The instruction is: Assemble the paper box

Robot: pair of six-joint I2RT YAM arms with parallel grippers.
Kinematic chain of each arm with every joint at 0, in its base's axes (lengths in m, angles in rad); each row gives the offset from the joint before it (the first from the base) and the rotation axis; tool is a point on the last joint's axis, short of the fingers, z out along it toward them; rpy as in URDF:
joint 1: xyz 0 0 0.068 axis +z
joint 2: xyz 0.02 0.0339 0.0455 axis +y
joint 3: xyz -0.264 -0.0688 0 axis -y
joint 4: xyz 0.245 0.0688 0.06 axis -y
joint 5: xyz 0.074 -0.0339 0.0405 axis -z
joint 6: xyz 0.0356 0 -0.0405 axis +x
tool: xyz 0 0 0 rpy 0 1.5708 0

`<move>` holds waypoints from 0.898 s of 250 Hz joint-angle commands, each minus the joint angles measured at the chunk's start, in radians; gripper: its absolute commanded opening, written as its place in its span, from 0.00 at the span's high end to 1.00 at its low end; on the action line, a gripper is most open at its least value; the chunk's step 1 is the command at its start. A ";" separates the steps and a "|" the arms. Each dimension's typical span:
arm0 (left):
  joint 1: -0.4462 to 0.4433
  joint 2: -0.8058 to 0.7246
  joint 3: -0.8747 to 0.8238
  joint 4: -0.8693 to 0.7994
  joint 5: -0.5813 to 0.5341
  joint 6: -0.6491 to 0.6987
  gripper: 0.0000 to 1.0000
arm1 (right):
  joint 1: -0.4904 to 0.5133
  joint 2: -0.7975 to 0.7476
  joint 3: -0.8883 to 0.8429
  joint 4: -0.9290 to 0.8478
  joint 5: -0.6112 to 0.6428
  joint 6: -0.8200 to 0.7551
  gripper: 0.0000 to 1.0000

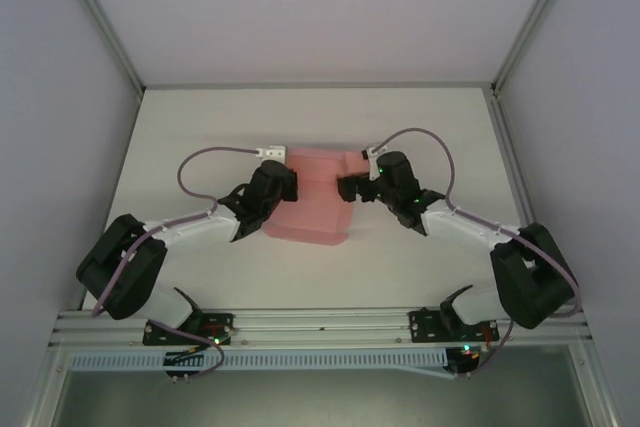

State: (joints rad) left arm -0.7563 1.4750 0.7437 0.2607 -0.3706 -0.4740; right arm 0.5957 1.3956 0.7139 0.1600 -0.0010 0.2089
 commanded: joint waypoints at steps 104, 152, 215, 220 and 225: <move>0.018 -0.005 0.024 -0.009 -0.023 -0.048 1.00 | 0.067 -0.118 -0.007 -0.119 0.210 0.000 0.00; 0.045 -0.025 0.009 -0.005 -0.017 -0.044 1.00 | 0.036 -0.400 -0.101 -0.233 0.152 -0.003 0.00; 0.057 -0.056 -0.017 0.027 0.019 -0.026 1.00 | -0.194 -0.655 -0.143 -0.371 0.091 -0.011 0.00; 0.057 -0.057 -0.018 0.029 0.020 -0.025 1.00 | -0.219 -0.651 -0.141 -0.378 0.068 -0.016 0.00; 0.057 -0.060 -0.019 0.028 0.023 -0.025 1.00 | -0.244 -0.644 -0.140 -0.383 0.050 -0.018 0.00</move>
State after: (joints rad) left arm -0.7055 1.4528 0.7418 0.2413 -0.3691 -0.4957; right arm 0.4667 0.7586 0.5869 -0.1200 0.1226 0.2058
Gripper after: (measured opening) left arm 0.044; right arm 0.997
